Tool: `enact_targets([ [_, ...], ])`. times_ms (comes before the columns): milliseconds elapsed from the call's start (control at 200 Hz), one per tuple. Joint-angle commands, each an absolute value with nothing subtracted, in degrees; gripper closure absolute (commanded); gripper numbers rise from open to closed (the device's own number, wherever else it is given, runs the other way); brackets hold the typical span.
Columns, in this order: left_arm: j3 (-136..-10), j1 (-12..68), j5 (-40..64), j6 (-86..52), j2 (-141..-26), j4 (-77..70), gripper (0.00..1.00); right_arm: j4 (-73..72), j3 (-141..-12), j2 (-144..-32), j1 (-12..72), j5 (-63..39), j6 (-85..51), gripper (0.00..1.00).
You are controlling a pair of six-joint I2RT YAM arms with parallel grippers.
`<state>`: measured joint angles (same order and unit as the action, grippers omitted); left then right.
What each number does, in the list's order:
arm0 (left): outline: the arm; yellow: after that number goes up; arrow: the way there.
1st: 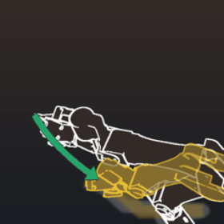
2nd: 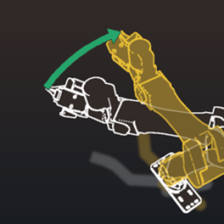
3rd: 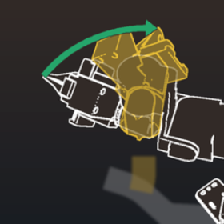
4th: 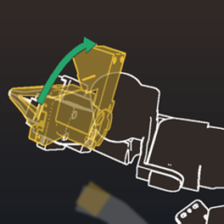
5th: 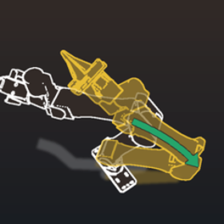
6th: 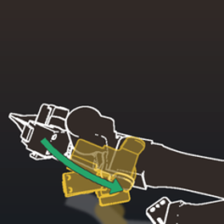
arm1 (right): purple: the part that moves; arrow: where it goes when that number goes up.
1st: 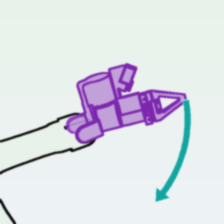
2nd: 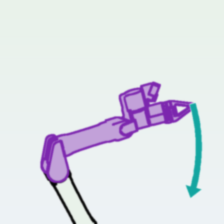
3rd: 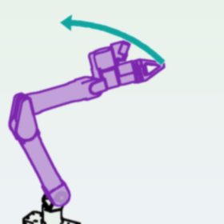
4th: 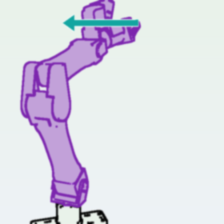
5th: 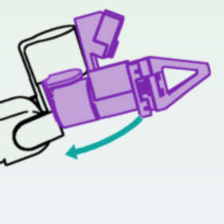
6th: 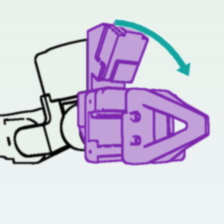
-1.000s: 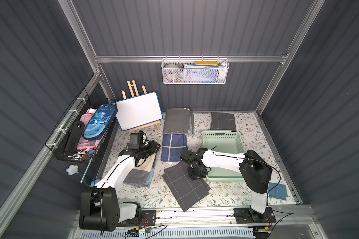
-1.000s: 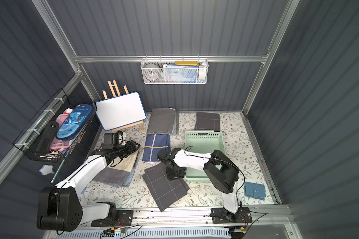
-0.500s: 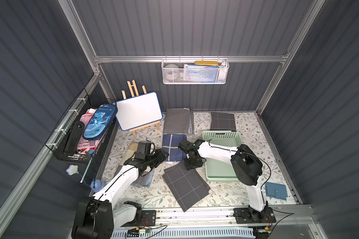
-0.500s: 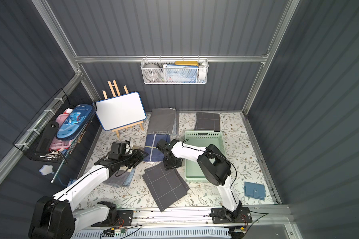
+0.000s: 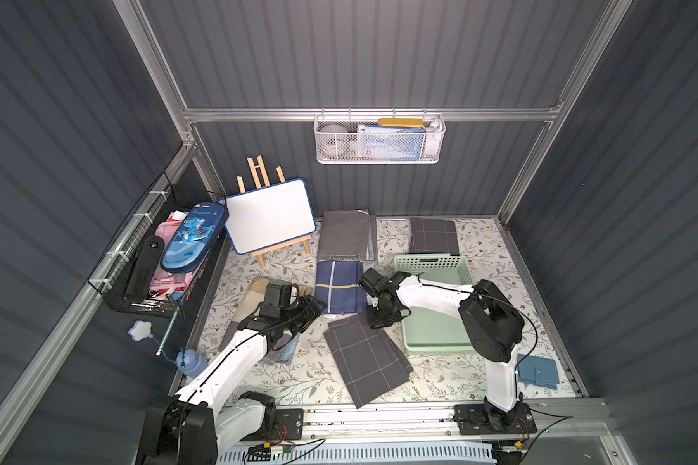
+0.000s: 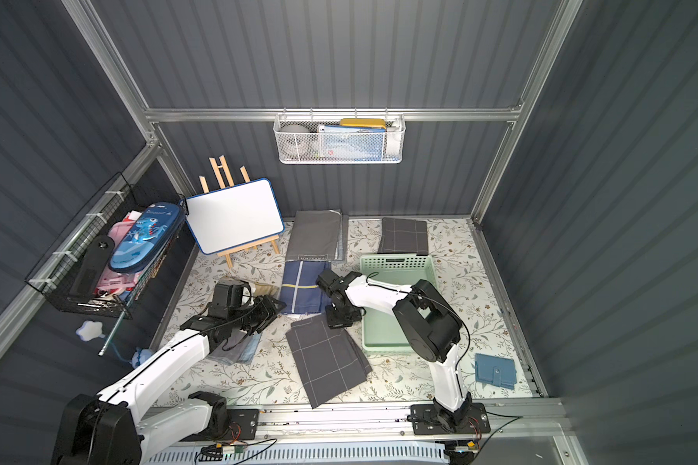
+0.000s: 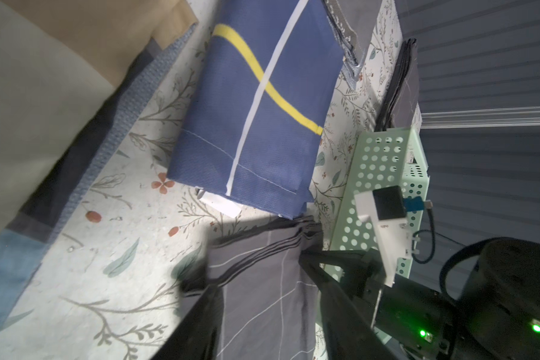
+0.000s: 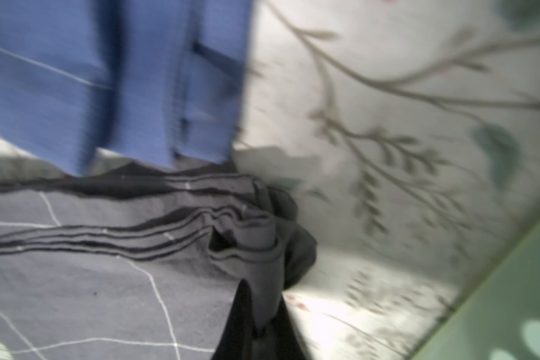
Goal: Put the folded pillowcase in the basket
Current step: Move the pillowcase to the center of the board.
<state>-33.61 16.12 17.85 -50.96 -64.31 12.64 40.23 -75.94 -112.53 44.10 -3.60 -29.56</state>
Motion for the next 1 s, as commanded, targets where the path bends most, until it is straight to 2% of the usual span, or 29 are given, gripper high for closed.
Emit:
enact_targets([
  [0,-32.81,16.60,18.56,-50.54,-66.76,11.08,0.44,44.74,-70.52,-113.48,42.36,1.62,-32.59,1.00],
  [105,-32.70,17.94,18.81,-50.10,-69.20,9.94,0.44,44.32,-69.79,-113.55,42.37,1.55,-34.76,0.99],
  [170,-33.15,19.39,18.61,-49.25,-71.09,9.71,0.44,42.56,-69.15,-113.20,42.36,1.02,-36.05,0.77],
  [215,-33.53,20.60,18.49,-48.86,-72.68,9.80,0.44,42.29,-69.44,-113.05,42.32,-0.09,-36.43,0.67],
  [290,-34.45,24.14,17.19,-49.41,-75.28,9.73,0.43,41.97,-69.87,-111.92,42.19,-0.36,-36.72,0.57],
  [380,-34.72,29.16,15.77,-51.46,-77.69,9.93,0.42,41.96,-69.88,-109.15,41.87,-0.75,-36.81,0.51],
  [605,-32.96,30.94,13.30,-53.43,-78.38,7.64,0.42,43.81,-69.88,-103.35,41.82,-0.46,-35.99,0.46],
  [810,-33.21,31.37,14.58,-52.58,-87.87,1.54,0.44,45.05,-65.88,-98.38,41.87,-1.56,-35.47,0.45],
  [930,-31.94,31.82,13.54,-52.73,-88.26,0.93,0.55,44.95,-63.33,-94.13,41.88,-1.83,-35.51,0.44],
  [996,-32.39,31.75,12.75,-52.49,-87.55,1.15,0.68,44.22,-62.61,-92.62,41.97,-2.76,-35.75,0.44],
])
